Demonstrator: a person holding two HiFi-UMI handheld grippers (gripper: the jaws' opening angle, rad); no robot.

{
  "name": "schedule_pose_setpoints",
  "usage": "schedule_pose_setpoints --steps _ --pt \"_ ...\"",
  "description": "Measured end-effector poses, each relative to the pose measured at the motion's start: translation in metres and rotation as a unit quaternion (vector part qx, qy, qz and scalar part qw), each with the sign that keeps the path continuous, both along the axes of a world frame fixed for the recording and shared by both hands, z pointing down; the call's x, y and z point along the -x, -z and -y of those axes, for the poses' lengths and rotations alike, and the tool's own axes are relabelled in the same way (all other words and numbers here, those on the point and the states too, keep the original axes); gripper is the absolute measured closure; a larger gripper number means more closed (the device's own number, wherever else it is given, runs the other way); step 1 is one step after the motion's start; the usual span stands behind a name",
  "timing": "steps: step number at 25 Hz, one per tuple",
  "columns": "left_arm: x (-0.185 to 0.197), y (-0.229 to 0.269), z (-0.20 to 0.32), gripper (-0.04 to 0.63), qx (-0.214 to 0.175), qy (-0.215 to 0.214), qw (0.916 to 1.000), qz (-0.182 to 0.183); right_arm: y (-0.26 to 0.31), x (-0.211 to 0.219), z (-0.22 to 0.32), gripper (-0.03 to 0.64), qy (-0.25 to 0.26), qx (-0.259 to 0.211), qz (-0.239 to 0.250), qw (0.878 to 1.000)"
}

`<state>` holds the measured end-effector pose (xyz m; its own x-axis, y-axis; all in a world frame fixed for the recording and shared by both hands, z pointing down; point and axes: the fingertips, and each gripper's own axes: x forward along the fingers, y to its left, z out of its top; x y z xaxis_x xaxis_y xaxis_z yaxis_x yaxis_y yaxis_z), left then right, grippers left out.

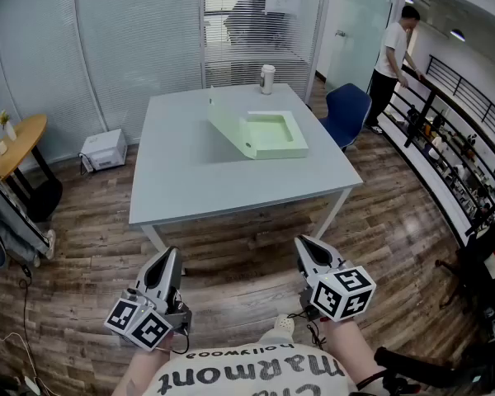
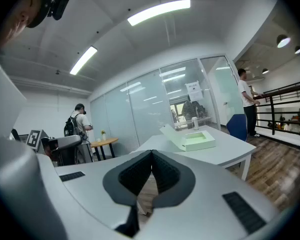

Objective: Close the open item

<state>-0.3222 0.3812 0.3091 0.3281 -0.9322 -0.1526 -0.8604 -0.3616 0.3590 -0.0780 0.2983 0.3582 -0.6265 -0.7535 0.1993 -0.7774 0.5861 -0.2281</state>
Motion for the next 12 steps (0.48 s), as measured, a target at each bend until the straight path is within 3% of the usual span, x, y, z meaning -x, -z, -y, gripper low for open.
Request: schedule_pose_setpoints --steps 7,12 --pt "0.004 -0.005 -0.006 0.597 0.005 -0.001 1.0000 0.002 -0.005 0.004 -0.007 0.614 0.002 0.004 0.000 1.000" --pt "0.019 -0.010 0.005 0.598 0.007 0.036 0.9993 -0.009 -0.007 -0.001 0.004 0.614 -0.010 0.007 0.012 1.000"
